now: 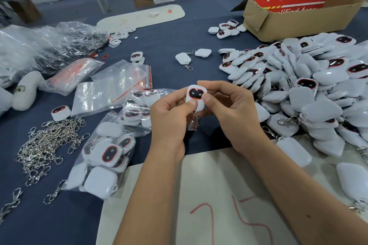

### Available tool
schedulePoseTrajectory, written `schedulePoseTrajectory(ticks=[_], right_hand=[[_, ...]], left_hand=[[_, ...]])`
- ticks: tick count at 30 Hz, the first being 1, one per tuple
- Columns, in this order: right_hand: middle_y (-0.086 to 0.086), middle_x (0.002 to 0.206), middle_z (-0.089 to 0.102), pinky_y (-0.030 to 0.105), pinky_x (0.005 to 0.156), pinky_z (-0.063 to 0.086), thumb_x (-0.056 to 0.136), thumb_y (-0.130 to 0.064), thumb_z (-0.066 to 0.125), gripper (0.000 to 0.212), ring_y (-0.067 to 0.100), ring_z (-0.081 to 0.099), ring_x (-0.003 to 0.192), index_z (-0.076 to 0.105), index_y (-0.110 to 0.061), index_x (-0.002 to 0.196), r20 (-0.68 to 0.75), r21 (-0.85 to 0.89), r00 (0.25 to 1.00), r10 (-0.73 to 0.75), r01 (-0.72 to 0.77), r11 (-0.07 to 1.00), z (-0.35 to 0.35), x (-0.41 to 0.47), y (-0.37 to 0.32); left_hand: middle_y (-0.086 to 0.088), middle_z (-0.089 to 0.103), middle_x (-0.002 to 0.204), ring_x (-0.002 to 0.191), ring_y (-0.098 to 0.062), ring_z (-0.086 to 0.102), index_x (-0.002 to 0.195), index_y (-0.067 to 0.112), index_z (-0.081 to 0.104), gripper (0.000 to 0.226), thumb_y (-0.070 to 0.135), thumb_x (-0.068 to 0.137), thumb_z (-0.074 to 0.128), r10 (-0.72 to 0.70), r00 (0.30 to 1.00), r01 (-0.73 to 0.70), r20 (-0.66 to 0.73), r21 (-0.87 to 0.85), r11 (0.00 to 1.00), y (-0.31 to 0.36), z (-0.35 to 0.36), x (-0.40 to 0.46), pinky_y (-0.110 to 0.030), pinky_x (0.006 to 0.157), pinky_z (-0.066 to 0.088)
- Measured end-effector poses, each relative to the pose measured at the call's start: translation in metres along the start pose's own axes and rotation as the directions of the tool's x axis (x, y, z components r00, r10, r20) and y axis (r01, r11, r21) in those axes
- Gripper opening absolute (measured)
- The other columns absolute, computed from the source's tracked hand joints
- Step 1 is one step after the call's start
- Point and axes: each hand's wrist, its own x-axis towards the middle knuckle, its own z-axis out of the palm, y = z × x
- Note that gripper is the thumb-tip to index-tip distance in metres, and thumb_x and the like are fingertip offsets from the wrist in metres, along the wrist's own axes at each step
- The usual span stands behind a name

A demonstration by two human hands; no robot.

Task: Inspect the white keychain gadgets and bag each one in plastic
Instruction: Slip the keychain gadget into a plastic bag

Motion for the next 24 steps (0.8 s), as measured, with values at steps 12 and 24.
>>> schedulePoseTrajectory(ticks=[12, 24], right_hand=[[0.004, 0.094, 0.079, 0.023, 0.067, 0.058, 0.100, 0.000, 0.062, 0.023, 0.014, 0.074, 0.082, 0.076, -0.010, 0.115, -0.052, -0.019, 0.998, 0.040, -0.041, 0.999, 0.000, 0.000, 0.000], [-0.004, 0.088, 0.073, 0.023, 0.055, 0.054, 0.098, -0.007, 0.068, 0.026, 0.014, 0.067, 0.061, 0.069, -0.018, 0.121, -0.177, -0.002, 0.969, 0.172, -0.175, 0.984, -0.002, 0.004, -0.003]], left_hand=[[-0.013, 0.079, 0.100, 0.092, -0.027, 0.075, 0.108, 0.013, 0.080, 0.024, 0.000, 0.093, 0.067, -0.018, 1.000, 0.016, 0.022, 0.079, 0.997, 0.003, -0.002, -0.002, -0.033, 0.076, 0.061], [0.001, 0.079, 0.086, 0.070, -0.014, 0.072, 0.100, 0.021, 0.079, 0.020, 0.004, 0.089, 0.073, 0.165, 0.985, -0.131, -0.057, 0.384, 0.914, -0.008, 0.012, 0.002, -0.022, 0.057, 0.051]])
